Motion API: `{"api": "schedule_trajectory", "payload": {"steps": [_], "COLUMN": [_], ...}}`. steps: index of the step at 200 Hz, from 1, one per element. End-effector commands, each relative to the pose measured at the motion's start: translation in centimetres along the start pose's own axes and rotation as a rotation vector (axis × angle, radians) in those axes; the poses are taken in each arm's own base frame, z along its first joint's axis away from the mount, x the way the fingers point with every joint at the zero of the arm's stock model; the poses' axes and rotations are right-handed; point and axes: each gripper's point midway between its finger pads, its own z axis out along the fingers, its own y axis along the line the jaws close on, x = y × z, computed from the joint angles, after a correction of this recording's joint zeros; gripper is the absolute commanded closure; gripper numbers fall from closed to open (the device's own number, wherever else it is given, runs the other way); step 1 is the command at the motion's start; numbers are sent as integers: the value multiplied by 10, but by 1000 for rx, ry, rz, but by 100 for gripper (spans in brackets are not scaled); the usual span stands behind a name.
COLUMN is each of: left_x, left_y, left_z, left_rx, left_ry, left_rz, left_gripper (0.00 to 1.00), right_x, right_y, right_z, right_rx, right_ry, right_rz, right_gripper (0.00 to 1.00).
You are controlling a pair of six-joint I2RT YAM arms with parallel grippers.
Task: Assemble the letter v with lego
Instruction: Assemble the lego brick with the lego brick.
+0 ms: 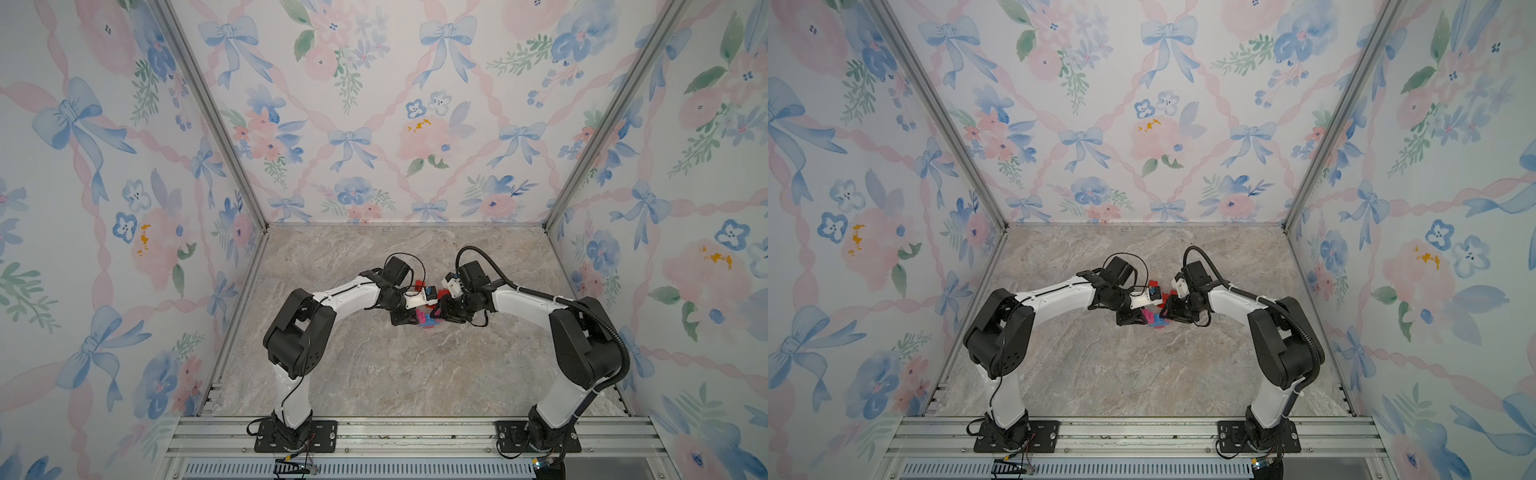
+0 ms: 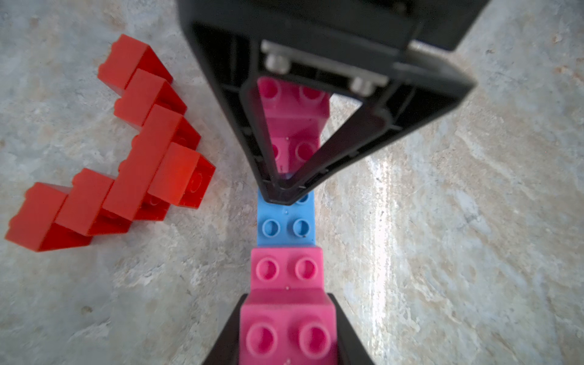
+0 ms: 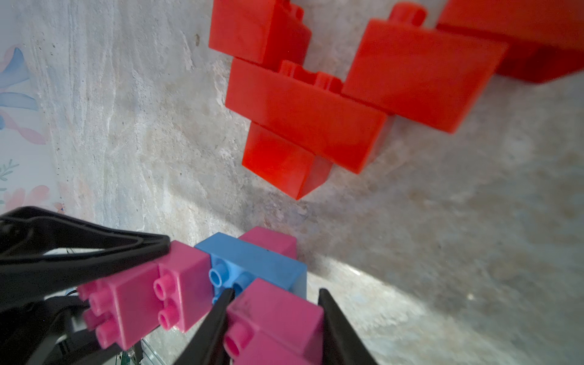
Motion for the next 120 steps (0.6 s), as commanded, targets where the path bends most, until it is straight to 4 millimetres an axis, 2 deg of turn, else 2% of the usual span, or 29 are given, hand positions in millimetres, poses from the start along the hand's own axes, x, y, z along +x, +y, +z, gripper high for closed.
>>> {"api": "schedule_trajectory", "payload": {"steps": [1,62,120], "left_x": [16,25,32], "left_y": [-8,-10,-14], "left_z": [11,12,22], "left_rx": [43,36,57], "left_ry": [56,78,103], "left_rz": [-15,-23,-35], "left_gripper": [100,100,100], "right_x": [5,5,4], "right_y": [-6,-8,-6], "right_z": [5,8,7], "right_rx": [-5,-4,-8], "right_ry": [17,21,19], "right_rz": [9,12,11], "right_gripper": [58,61,61]}}
